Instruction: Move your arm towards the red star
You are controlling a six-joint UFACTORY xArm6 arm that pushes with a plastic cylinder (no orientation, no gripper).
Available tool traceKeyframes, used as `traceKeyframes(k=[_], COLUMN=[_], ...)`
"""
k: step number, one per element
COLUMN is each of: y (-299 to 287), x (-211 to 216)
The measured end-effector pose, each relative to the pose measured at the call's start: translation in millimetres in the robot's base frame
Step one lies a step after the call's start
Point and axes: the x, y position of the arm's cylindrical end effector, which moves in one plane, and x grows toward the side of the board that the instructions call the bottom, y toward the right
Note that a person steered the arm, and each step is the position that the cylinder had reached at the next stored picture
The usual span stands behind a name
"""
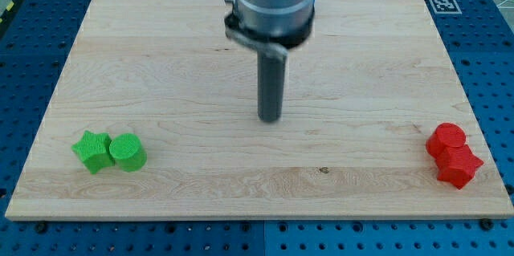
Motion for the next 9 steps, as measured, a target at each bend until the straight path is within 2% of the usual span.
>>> traceKeyframes(k=[1,2,3,4,5,7,9], y=[40.3,54.9,69.3,143.7,193.7,255.4,254.7], x=[82.9,99.0,100.1,99.4,99.7,94.5,56.0])
